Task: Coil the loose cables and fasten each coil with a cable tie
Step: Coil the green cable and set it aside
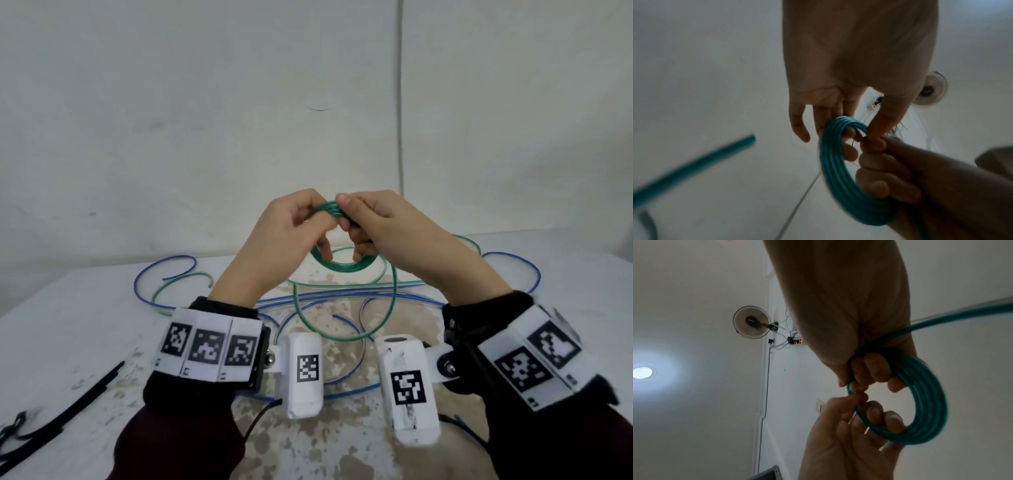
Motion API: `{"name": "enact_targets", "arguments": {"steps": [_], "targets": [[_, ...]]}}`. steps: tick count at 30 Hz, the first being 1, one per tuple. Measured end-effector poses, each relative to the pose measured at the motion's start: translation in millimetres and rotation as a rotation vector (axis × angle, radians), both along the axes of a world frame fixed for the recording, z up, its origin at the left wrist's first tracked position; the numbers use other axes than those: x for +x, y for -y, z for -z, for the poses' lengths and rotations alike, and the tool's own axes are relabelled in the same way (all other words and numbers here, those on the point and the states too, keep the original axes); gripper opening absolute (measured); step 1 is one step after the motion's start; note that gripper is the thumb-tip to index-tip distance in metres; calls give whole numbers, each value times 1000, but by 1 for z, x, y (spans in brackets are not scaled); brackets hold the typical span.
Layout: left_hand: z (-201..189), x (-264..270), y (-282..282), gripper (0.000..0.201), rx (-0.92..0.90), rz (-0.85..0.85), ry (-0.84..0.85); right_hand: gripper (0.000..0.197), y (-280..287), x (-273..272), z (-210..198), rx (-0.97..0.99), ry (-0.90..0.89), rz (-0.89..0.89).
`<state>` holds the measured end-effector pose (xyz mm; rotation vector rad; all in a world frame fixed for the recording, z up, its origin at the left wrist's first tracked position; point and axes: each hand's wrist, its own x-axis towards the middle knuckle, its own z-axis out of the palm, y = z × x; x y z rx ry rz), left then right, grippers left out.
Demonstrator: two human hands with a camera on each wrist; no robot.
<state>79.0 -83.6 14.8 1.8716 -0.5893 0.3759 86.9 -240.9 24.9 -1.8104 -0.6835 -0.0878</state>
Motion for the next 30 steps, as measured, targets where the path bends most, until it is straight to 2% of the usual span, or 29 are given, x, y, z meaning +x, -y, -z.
{"name": "enact_targets", "arguments": {"steps": [4, 6, 10, 16, 19, 23, 30], "targets": [[9, -1, 10, 7, 172, -92, 146, 38, 4, 5, 2, -89, 52, 86], [11, 0, 15, 14, 218, -116, 207, 33, 7, 6, 1, -80, 41, 119], [10, 1, 13, 18, 176, -53, 220, 27, 10, 5, -1, -16, 5, 113], [9, 1, 14, 16, 233, -178, 332, 22, 2, 2, 1, 70, 4, 110], [8, 2, 12, 17, 230, -191, 340, 20, 1, 1, -1, 109, 73, 112], [7, 0, 11, 16, 239, -189, 362, 21, 3, 2, -1, 86, 133, 143], [8, 3, 7, 14, 207, -243, 378, 39, 6, 3, 1, 62, -22, 48]]}}
